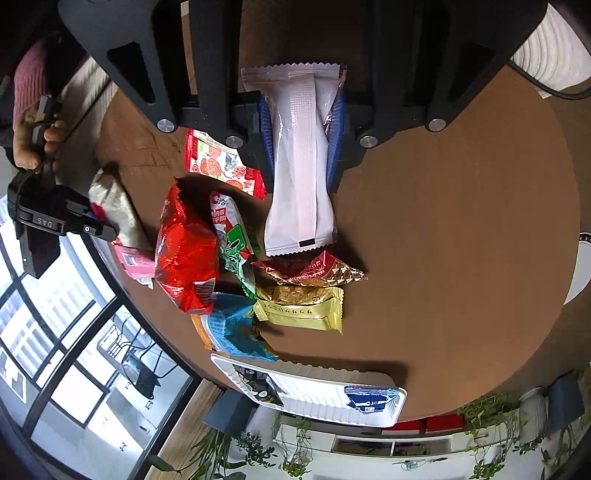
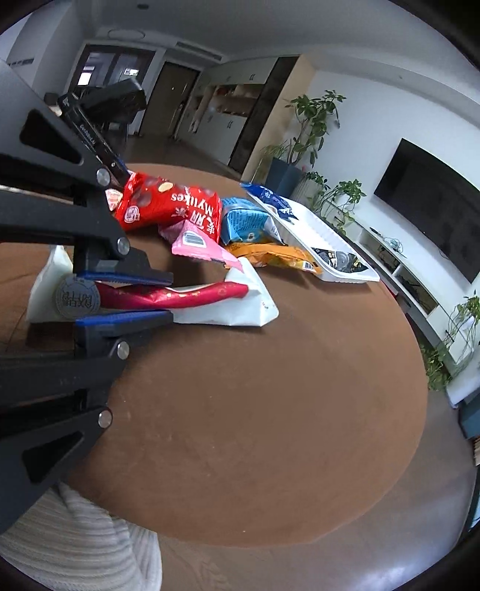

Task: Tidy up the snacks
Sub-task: 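Carry both held bars over the white tray with both tools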

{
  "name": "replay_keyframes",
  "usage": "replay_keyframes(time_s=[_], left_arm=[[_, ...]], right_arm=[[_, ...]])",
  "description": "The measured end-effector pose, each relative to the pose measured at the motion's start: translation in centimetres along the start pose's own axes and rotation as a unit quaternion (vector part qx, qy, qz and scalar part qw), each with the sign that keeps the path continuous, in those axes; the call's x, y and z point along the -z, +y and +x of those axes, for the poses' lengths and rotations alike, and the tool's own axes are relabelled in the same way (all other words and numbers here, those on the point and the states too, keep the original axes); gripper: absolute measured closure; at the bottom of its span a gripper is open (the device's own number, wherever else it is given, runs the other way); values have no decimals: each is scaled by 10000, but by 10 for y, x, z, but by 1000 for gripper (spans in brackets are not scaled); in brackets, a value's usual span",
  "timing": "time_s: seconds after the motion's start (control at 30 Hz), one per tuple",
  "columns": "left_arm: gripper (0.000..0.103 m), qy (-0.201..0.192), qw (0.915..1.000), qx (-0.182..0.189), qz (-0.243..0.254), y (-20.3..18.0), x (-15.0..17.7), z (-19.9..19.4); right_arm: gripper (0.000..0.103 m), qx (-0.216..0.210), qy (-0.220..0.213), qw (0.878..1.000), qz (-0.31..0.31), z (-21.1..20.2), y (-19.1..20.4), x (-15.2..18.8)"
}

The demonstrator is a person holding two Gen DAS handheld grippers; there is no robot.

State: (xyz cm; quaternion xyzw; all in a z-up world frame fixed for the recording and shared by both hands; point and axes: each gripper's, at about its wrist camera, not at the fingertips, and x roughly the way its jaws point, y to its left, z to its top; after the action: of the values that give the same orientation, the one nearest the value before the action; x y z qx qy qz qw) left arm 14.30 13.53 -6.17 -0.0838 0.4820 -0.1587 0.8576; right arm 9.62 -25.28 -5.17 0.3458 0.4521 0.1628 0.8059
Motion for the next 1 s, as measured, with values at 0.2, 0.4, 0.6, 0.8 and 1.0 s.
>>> replay_keyframes(time_s=[0.2,0.4,0.6,0.8,1.0], left_arm=[[80,20,9999,-110,51,-4,4,1],[80,8,9999,-152,70,-5,5,1],[80,-5,9998,-185,80,-5,6,2],[80,-9,9999,-136,24,-3,5,0],[80,-11,9998,71,-192,2,3,-2]], right_arm=[[79,722,65,9942,-796,11,25,5],[55,1660,125,9672,-1919,34,60,20],[76,2277,-11,9406,-2520,47,70,27],[87,1659,-20,9688,-1841,32,48,16],[87,614,-89,9960,-651,12,17,-2]])
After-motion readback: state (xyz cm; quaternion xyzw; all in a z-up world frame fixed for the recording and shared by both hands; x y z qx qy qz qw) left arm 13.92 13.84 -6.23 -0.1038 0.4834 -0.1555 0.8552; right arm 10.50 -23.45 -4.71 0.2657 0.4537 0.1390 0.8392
